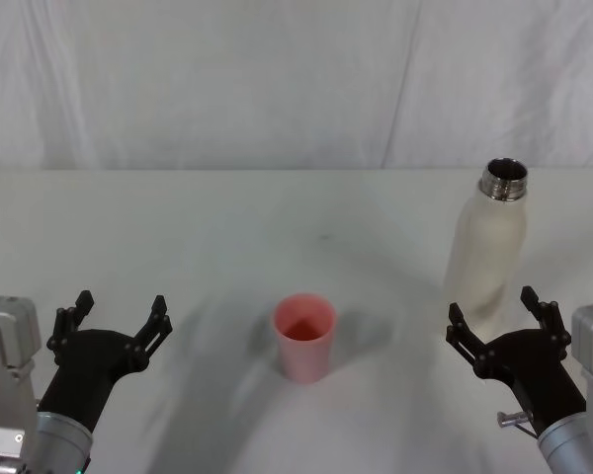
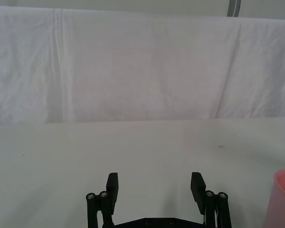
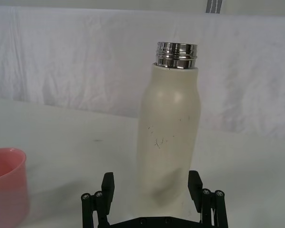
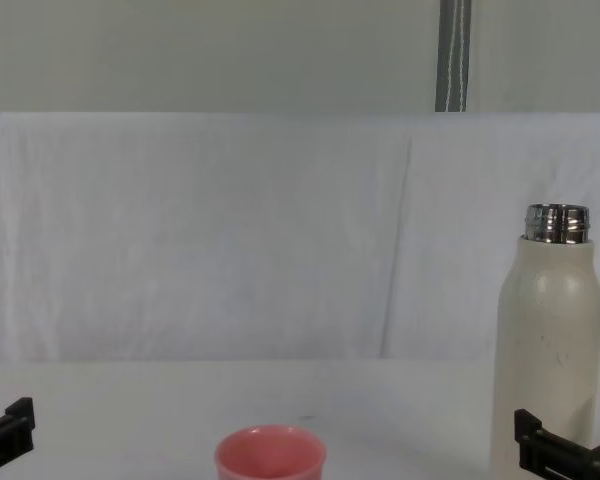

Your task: Grasp the thermos with one hand and pour water into the cup lid.

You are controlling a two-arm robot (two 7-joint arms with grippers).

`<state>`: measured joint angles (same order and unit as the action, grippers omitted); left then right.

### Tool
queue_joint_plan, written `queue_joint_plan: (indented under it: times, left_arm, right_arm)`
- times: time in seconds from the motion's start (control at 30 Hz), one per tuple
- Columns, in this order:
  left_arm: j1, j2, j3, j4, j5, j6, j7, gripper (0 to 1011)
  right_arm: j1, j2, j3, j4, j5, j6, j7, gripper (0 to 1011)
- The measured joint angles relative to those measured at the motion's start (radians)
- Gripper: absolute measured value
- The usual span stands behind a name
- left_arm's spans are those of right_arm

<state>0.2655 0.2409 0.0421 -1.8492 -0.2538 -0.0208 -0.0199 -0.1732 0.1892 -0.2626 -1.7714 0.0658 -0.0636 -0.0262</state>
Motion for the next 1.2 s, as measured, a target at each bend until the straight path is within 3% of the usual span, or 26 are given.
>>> queue_joint_plan:
  times: [1.2]
  left_arm:
    - [0.000, 0.000, 0.000, 0.000, 0.000, 0.000, 0.000, 1001]
  right_arm:
    - [0.000, 0.000, 0.000, 0.000, 0.000, 0.000, 0.000, 1003]
